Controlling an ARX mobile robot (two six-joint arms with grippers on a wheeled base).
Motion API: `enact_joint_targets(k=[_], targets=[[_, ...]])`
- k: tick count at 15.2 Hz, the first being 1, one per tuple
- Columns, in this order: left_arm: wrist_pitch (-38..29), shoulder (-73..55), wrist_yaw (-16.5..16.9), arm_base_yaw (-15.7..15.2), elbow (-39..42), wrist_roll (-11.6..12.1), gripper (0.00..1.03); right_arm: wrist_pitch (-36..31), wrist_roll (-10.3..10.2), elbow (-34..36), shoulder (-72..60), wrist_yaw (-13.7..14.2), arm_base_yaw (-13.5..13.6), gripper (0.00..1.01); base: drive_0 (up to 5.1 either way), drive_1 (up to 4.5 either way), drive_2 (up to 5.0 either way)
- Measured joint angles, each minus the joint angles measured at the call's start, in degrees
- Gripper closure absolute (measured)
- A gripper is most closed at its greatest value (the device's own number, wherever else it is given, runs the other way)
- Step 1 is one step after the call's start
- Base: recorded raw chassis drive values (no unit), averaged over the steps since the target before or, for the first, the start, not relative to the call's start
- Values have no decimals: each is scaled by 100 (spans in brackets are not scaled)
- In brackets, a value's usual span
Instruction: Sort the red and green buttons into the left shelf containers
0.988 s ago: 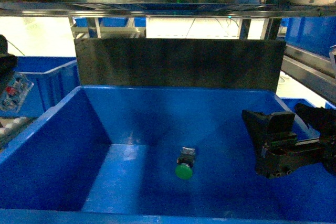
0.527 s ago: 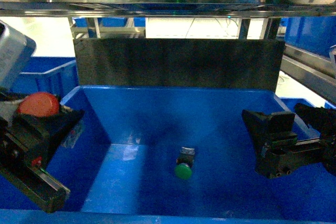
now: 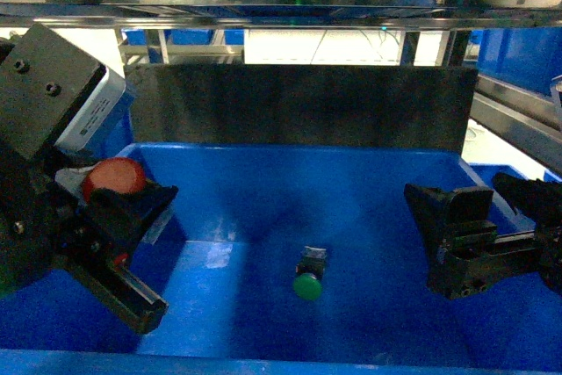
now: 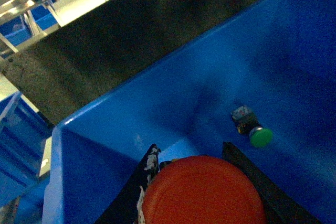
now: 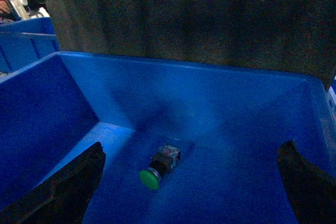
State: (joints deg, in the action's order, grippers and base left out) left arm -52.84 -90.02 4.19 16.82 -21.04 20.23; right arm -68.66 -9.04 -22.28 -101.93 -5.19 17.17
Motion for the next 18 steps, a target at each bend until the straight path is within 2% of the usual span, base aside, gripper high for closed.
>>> enact_joint_targets(k=[6,11,16,17,18], targets=[[46,-328,-11,68,-225,103,72,-2,0,0,0,0,0,3,0,0,0],[337,-358,203,271,-507,81,72,-2,0,0,0,0,0,3,0,0,0],[345,-632,151,323,-553,105,72,0,0,0,0,0,0,3,0,0,0],[343,-850,44,402,-573,122,72,-2,0,0,0,0,0,3,0,0,0],[310,-863,79,442,-595,125,72,0,0,0,0,0,0,3,0,0,0]])
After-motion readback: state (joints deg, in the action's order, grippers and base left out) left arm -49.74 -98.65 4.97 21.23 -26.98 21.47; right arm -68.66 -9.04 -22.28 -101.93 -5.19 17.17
